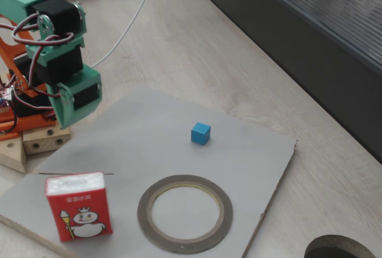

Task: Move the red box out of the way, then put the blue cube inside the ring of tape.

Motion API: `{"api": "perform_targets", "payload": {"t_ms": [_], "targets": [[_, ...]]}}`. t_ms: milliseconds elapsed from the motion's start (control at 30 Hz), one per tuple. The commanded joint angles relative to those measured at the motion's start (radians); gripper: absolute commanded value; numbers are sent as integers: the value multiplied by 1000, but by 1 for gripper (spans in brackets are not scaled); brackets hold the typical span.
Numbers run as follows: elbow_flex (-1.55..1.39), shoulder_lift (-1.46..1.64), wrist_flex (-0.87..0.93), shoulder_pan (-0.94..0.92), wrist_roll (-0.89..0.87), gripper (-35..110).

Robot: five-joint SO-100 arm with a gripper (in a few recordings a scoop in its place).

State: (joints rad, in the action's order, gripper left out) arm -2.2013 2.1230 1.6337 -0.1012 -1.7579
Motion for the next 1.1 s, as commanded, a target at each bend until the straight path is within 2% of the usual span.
{"api": "perform_targets", "payload": {"t_ms": [0,100,200,400,767,1067], "targets": [[57,-29,-95,-12,-6,1],[97,-43,-221,-14,-8,1],[91,-109,-287,-91,-8,1],[100,-199,-296,-258,0,1],[112,-334,-301,-382,0,1],[388,-430,-301,-399,2,1]]}}
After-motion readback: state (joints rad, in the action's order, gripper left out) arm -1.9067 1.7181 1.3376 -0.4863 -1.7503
